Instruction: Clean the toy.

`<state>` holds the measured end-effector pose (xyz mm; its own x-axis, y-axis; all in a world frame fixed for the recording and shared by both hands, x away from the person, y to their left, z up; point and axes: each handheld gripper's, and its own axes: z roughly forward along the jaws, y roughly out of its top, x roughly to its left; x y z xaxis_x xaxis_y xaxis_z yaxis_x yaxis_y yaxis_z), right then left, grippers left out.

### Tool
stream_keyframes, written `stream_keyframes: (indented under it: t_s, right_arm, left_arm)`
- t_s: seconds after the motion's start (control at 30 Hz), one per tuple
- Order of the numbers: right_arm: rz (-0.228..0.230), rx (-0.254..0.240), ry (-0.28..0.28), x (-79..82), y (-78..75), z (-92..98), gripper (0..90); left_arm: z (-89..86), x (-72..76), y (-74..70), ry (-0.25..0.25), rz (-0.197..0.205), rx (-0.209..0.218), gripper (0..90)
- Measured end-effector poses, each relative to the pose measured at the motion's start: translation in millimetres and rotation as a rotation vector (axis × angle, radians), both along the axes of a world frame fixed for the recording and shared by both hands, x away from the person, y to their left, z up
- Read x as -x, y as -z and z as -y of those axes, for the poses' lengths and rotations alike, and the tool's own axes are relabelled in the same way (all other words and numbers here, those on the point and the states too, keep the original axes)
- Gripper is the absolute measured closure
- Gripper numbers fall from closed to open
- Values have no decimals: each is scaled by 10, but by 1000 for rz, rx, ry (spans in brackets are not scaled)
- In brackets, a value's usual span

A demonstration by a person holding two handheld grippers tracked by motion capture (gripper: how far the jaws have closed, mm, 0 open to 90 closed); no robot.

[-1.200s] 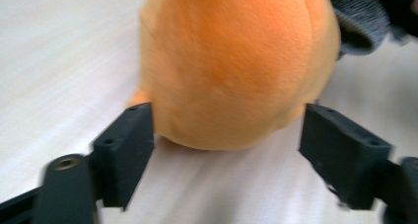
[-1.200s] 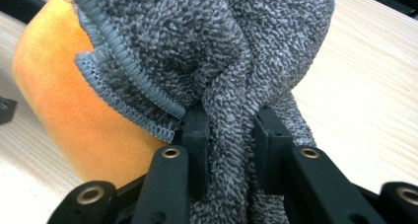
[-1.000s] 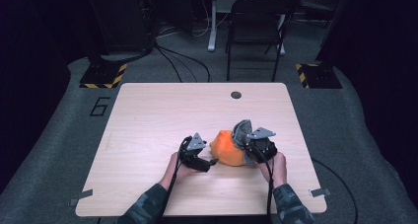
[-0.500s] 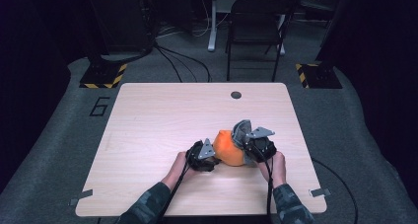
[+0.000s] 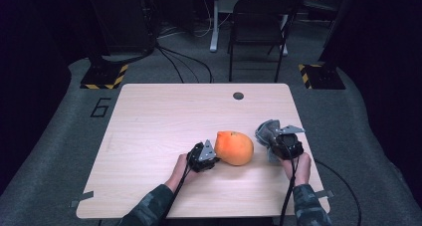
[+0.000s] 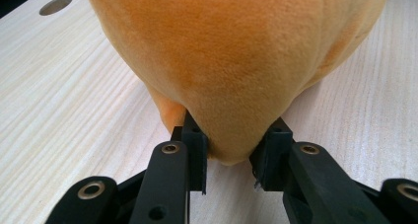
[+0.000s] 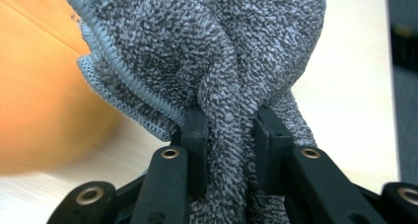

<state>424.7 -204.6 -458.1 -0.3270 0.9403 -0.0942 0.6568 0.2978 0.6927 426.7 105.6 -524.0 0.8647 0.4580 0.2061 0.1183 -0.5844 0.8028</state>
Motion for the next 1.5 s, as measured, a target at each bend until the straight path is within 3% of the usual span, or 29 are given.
stream_keyframes:
  t_s: [0.07,0.17,0.47,0.67,0.8,0.83,0.97,1.1,1.23,1.33,1.5]
  right_arm:
    - [-32,0,9,-46,101,35,703]
    - [-57,-6,11,-76,136,58,700]
    - [-34,-17,14,-53,71,87,700]
    - [-23,-23,18,-39,38,95,699]
    - [-3,-21,9,-13,-30,61,700]
    - [10,-24,10,-7,-39,46,699]
    - [12,-20,-1,6,-59,11,700]
    - [0,-8,4,-1,-29,-11,699]
    - [-7,-1,-4,-17,9,-57,699]
    - [-13,-31,-30,17,-87,-121,699]
    - [75,-46,-141,192,-393,-473,699]
  left_arm:
    - [-9,3,4,4,7,6,729]
    - [-50,0,-1,1,12,70,762]
    - [-135,-3,-149,-1,-67,187,777]
    - [-159,51,-375,-16,-163,256,775]
    - [-150,85,-471,-52,-281,300,773]
    - [-148,88,-483,-76,-326,313,773]
    - [-164,78,-456,-118,-450,355,772]
    - [-173,22,-327,-153,-521,357,770]
    - [-160,-31,-191,-172,-545,338,761]
    - [-169,-40,-197,-178,-546,338,751]
    - [-150,-25,-207,-184,-534,330,746]
